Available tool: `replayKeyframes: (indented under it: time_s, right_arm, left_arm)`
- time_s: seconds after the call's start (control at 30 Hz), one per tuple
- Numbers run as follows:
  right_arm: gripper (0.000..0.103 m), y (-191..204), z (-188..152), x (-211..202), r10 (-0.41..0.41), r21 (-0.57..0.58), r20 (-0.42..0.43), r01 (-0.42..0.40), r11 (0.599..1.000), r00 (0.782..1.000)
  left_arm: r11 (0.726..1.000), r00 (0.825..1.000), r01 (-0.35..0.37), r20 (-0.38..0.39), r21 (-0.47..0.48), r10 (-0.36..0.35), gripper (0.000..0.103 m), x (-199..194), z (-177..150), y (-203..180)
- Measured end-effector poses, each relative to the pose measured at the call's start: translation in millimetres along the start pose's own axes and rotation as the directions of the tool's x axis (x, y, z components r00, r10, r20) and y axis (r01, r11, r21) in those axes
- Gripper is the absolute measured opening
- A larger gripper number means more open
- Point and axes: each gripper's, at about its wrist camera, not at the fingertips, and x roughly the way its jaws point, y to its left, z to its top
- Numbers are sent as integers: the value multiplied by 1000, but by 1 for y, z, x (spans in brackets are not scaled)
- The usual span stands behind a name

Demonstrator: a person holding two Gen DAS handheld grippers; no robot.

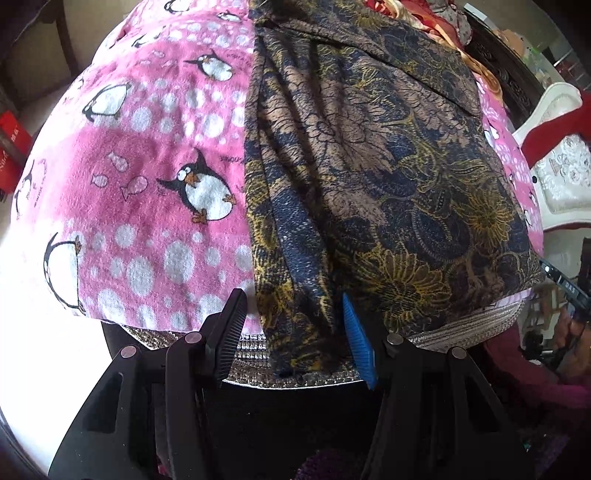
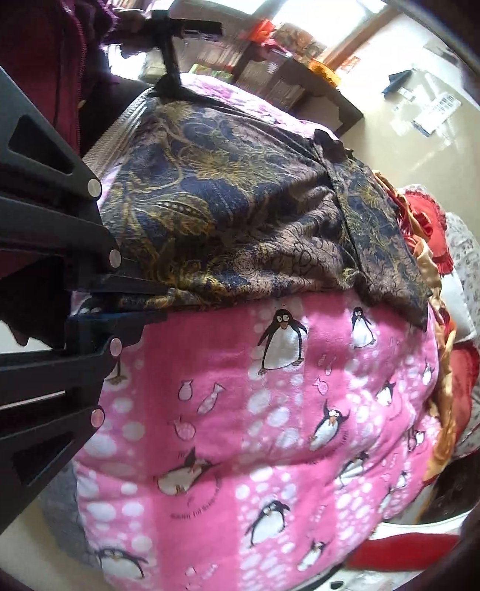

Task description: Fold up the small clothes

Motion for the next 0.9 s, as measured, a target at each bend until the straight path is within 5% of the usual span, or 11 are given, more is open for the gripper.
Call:
replayKeyframes:
  time_s: [0.03,0.07,0.2,0.27,0.4,0.43,0.5,0.63,0.8,0.9]
  right_arm:
    - [43,-1,1,1,6,11,0,-6,1000,1000]
    - [51,-1,2,1,9,20,3,-10,1000,1000]
    - [53,2,7,2,28,18,37,-28,999,999]
    - [48,5,8,5,15,10,26,-15,1000,1000]
    - [18,6,5,11,-12,-3,18,13,1000,1000]
    - [8,5,4,9,-16,-5,25,16,1000,1000]
    - [7,4,4,3,9,9,44,-9,1000,999]
    - [6,12,2,-21,52,10,96,-53,999,994]
    - [6,26,-4,-46,130,-12,112,-129,992,985]
    - [5,27,-12,-37,109,-17,62,-108,994,992]
  left_arm:
    - [1000,1000,-1,8,3,1,53,-1,0,-1]
    - [1000,1000,0,15,3,0,53,-2,1,-2]
    - [1000,1000,-18,-8,-3,18,53,8,4,-2]
    - [999,999,-35,-13,1,35,53,14,6,-4]
    - [997,999,-52,-4,56,53,51,20,7,-8]
    - [997,999,-52,1,63,52,32,20,7,-8]
    - [999,1000,-17,4,45,17,8,21,8,-2]
    - [997,996,78,47,1,-78,6,1,9,16]
    - [997,987,76,140,15,-77,5,-42,2,24]
    - [999,988,54,147,1,-54,5,-45,-4,30]
